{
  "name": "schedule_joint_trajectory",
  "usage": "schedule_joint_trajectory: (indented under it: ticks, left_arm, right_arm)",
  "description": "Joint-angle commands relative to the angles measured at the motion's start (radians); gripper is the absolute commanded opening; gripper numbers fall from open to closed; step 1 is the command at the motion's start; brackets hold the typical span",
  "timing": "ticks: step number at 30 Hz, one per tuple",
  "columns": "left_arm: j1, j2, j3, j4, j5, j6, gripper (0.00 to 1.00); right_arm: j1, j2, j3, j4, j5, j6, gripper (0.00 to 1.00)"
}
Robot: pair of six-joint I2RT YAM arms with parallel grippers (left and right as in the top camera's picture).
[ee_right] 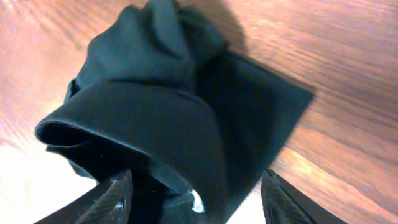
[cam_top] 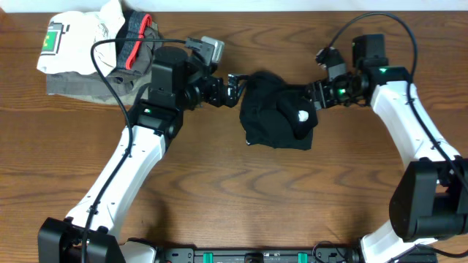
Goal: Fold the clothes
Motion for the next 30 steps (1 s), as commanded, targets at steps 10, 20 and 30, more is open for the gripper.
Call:
schedule_joint_trajectory:
  ticks: [10,20,30]
  left_arm:
    - [0.003,-0.001,0.007,-0.059,-0.006,0.077,0.98]
    - [0.003,0.016,0.007,-0.073,-0.048,0.077,0.98]
    - [0.003,0.022,0.007,-0.082,-0.048,0.108,0.98]
  right_arm:
    - [0.019,0.09,0.02,0.104,0.05,0.011,0.01]
    - [-0.116,0.141,0.036,0.085,0.05,0.048,0.01]
    - [-0.134,0.301,0.039,0.094,0.05,0.049,0.55]
